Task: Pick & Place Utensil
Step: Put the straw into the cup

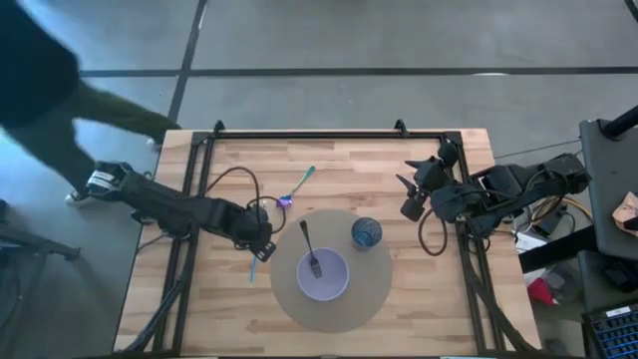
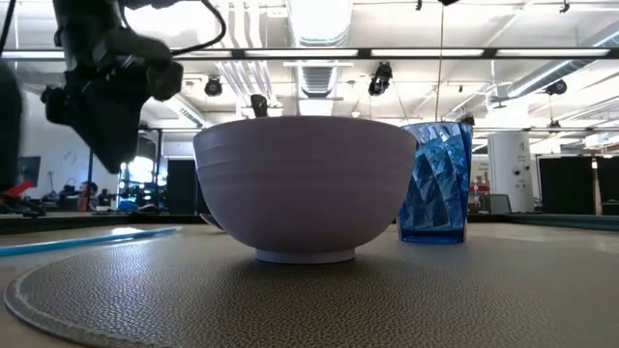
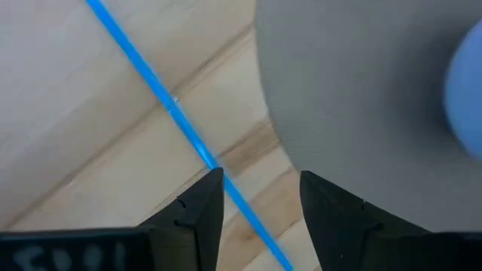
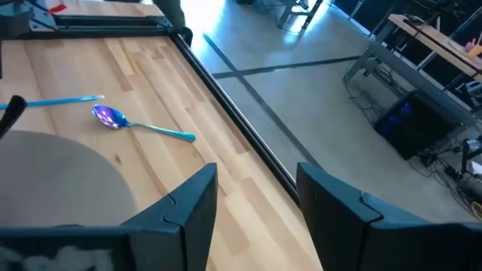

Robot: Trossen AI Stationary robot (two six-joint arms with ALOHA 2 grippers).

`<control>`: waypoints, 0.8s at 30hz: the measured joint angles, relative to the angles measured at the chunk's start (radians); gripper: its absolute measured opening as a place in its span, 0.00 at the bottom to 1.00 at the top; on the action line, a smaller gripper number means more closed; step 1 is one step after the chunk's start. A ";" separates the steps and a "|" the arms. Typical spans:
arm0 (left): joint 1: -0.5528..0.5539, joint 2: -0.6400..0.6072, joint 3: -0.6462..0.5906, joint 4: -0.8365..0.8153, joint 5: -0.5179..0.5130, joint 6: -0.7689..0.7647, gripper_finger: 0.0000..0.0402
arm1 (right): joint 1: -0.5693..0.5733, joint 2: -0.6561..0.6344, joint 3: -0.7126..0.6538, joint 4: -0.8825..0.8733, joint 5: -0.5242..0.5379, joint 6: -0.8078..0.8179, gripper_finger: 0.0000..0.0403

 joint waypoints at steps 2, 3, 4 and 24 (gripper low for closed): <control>-0.004 0.007 -0.013 -0.003 0.000 -0.014 0.41 | 0.000 0.000 0.000 -0.009 0.000 0.003 0.44; -0.004 0.010 -0.018 -0.003 0.000 -0.019 0.41 | 0.000 0.000 0.000 -0.010 0.000 0.003 0.44; -0.005 0.015 -0.021 -0.003 0.000 -0.024 0.41 | 0.000 0.000 0.000 -0.010 0.000 0.003 0.44; -0.004 0.211 -0.021 0.005 -0.026 -0.047 0.41 | 0.000 0.000 -0.001 -0.010 0.000 0.003 0.44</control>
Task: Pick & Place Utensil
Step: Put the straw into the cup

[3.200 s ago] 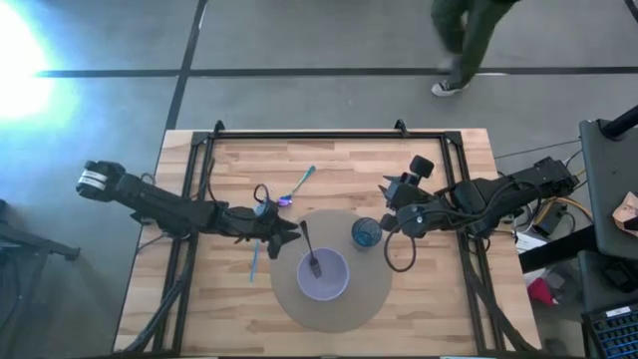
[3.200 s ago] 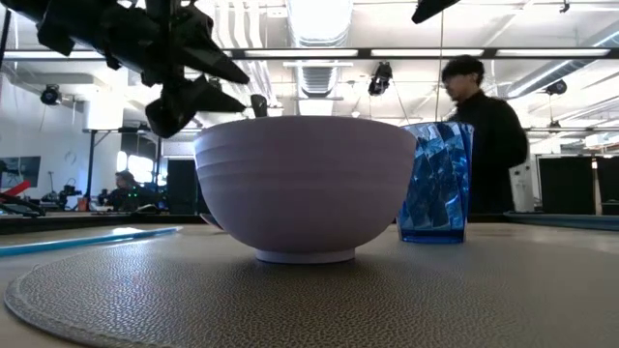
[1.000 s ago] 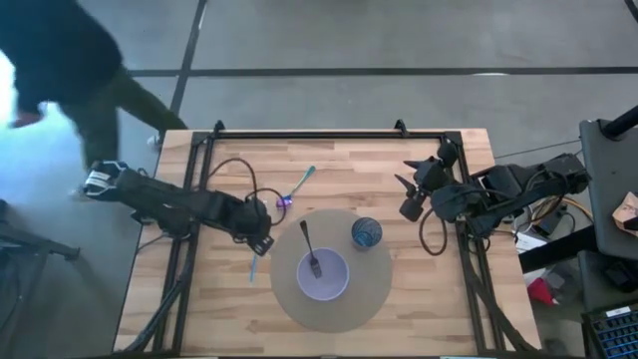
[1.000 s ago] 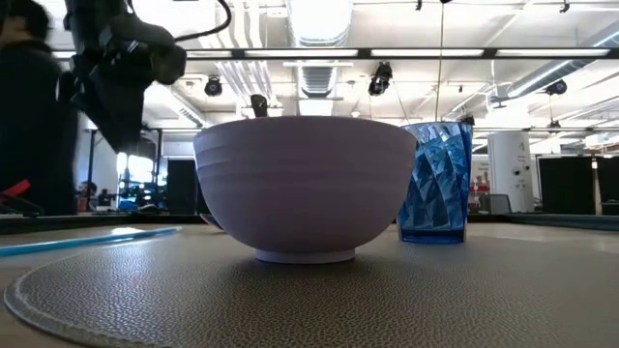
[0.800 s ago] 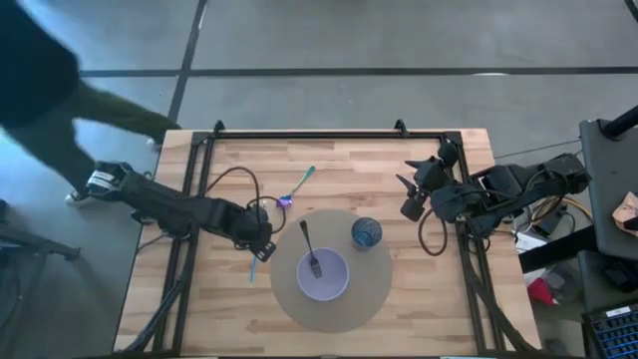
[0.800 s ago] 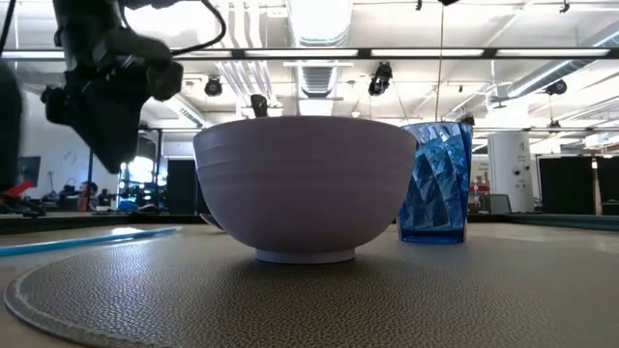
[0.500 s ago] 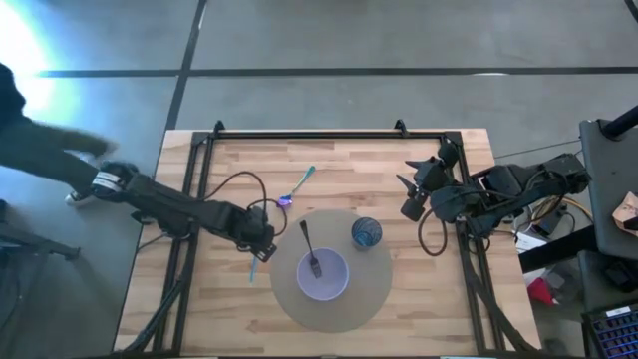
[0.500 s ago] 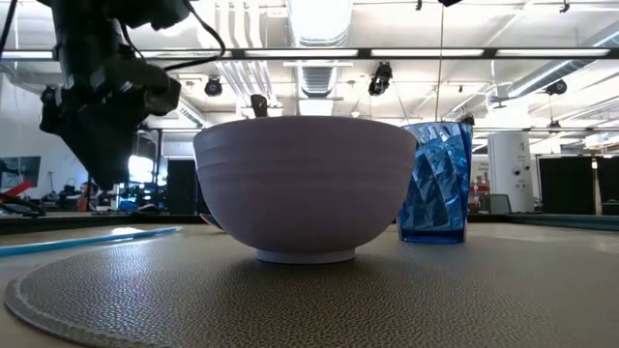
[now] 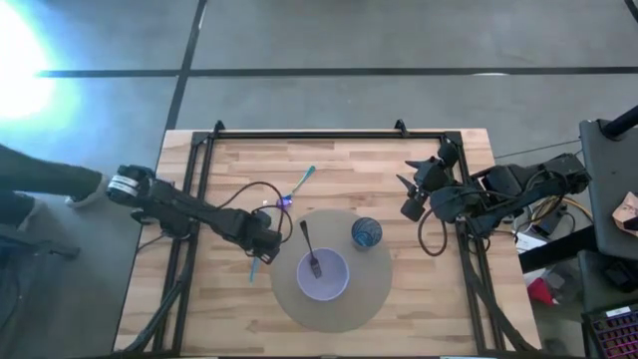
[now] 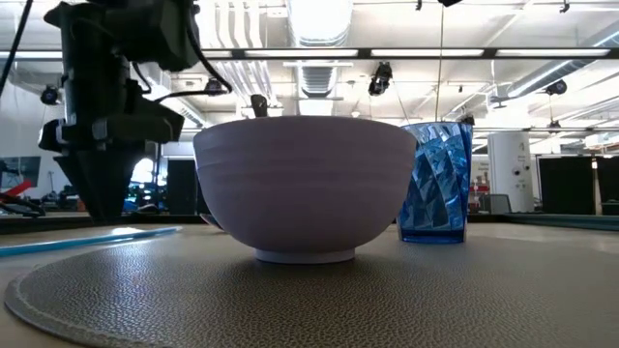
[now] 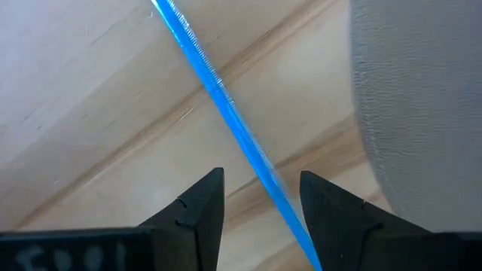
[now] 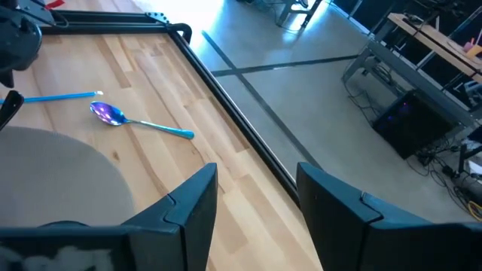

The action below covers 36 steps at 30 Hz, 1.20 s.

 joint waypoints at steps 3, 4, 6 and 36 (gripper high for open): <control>0.000 0.022 0.000 0.011 -0.007 -0.009 0.41 | 0.000 0.000 0.000 0.000 0.000 0.000 0.44; 0.000 0.029 0.000 0.013 -0.011 -0.009 0.41 | 0.000 0.000 0.000 0.000 0.000 0.000 0.44; 0.000 0.045 0.001 0.016 -0.018 -0.013 0.41 | 0.000 0.000 0.000 0.000 0.000 0.000 0.44; 0.000 0.107 -0.033 0.041 0.033 0.052 0.08 | 0.000 0.000 0.000 0.000 0.000 0.000 0.44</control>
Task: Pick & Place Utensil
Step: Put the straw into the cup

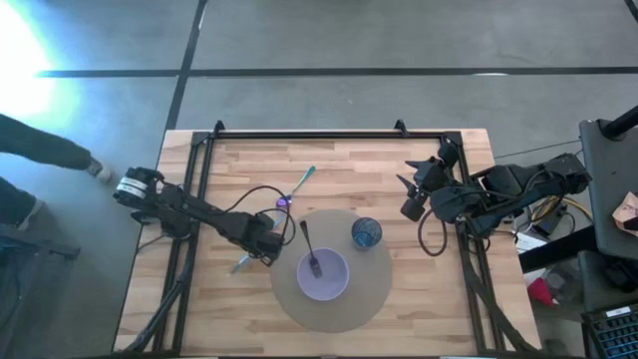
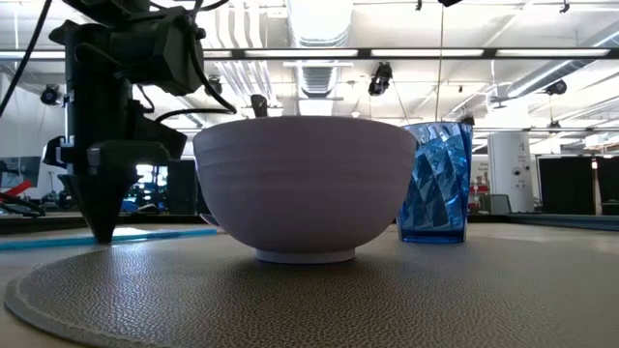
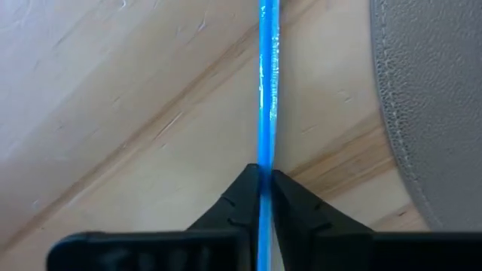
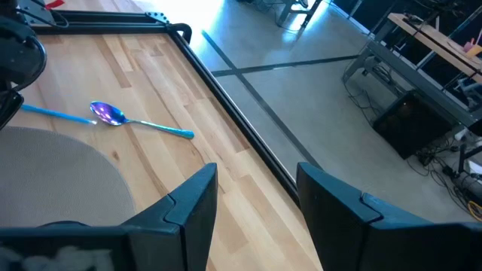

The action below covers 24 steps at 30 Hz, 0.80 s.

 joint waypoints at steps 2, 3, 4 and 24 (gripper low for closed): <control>0.000 0.000 -0.005 0.000 0.002 0.025 0.06 | 0.000 0.000 0.000 0.000 0.000 0.000 0.44; 0.000 0.000 -0.006 -0.001 0.002 0.040 0.04 | 0.000 0.000 0.000 0.000 0.000 0.000 0.44; 0.000 0.000 -0.006 -0.002 0.003 0.051 0.02 | 0.000 0.000 0.000 0.000 0.000 0.000 0.44; -0.001 -0.121 0.050 -0.126 0.005 0.173 0.00 | 0.000 0.000 0.000 0.000 -0.079 0.000 0.44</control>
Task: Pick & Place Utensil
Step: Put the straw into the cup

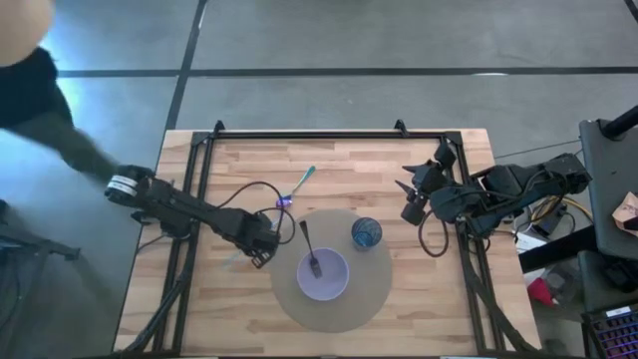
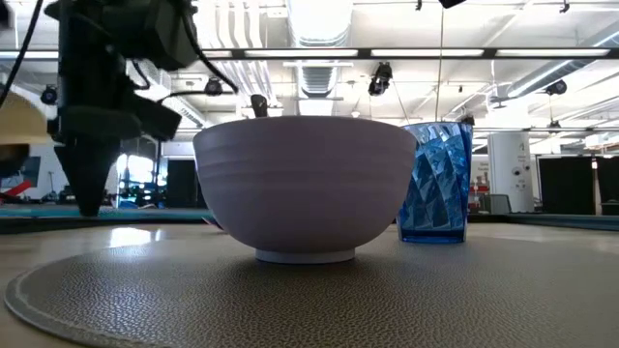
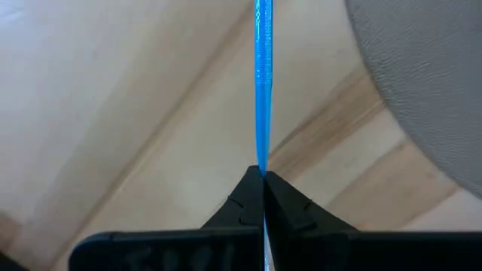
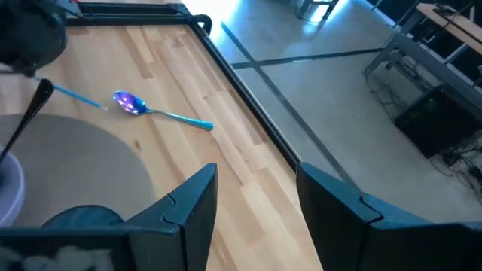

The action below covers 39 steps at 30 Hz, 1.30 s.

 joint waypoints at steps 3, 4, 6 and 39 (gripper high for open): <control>0.000 -0.049 0.000 -0.037 -0.030 -0.008 0.00 | 0.000 0.000 0.000 0.000 -0.029 0.000 0.44; 0.000 -0.068 0.000 -0.049 -0.042 -0.010 0.00 | 0.000 0.000 0.000 0.000 -0.042 0.000 0.44; 0.000 -0.108 0.001 -0.063 -0.073 -0.014 0.00 | 0.000 0.000 0.000 0.000 -0.057 0.000 0.44; 0.003 -0.392 0.025 0.546 -0.564 0.551 0.00 | 0.002 0.000 -0.055 0.010 -0.205 -0.004 0.44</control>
